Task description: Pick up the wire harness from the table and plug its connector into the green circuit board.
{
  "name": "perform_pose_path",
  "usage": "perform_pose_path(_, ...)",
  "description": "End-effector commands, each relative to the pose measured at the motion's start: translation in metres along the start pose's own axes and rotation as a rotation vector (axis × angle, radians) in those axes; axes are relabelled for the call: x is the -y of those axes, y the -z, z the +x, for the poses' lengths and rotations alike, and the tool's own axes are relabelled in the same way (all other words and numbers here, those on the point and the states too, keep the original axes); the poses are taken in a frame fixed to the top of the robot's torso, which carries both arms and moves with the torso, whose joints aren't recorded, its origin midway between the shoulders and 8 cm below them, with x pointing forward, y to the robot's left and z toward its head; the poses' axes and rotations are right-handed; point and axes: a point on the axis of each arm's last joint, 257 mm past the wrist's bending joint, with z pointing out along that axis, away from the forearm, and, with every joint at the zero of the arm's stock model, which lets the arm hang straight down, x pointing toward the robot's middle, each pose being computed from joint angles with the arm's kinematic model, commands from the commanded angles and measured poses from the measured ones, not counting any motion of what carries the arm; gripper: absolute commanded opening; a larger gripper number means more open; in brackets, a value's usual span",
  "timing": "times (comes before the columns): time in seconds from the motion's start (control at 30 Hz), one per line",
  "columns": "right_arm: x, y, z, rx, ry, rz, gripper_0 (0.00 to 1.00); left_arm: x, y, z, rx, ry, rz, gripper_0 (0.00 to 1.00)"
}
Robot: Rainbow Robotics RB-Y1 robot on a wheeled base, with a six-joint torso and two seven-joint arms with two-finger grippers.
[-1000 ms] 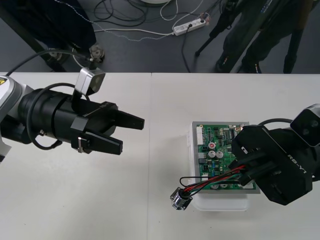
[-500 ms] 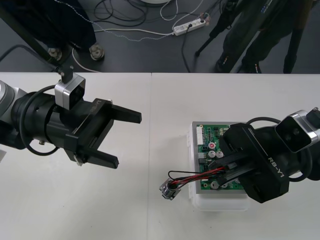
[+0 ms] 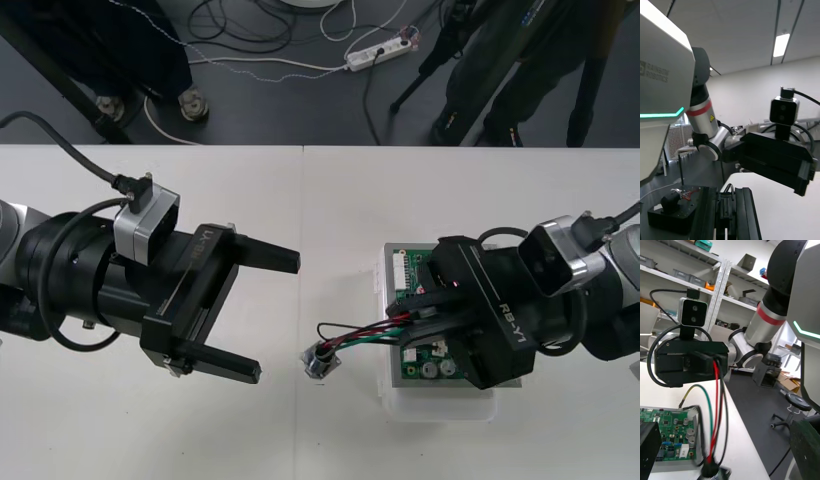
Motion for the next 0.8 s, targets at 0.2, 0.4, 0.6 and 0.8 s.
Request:
perform_pose_path(0.2,0.027,-0.003,-0.009,-0.012,0.047,0.139,0.00,-0.017,-0.013,-0.007,0.019,-0.012,-0.169,1.00)
perform_pose_path(0.4,0.036,-0.002,-0.009,-0.001,0.056,0.186,0.00,-0.026,-0.023,-0.006,0.027,-0.046,-0.197,1.00)
perform_pose_path(0.6,0.039,-0.010,-0.007,-0.036,0.090,0.257,0.00,-0.029,-0.031,-0.011,0.053,-0.069,-0.201,1.00)
perform_pose_path(0.8,0.043,-0.011,-0.003,-0.067,0.105,0.315,0.00,-0.030,-0.033,-0.013,0.048,-0.096,-0.197,1.00)
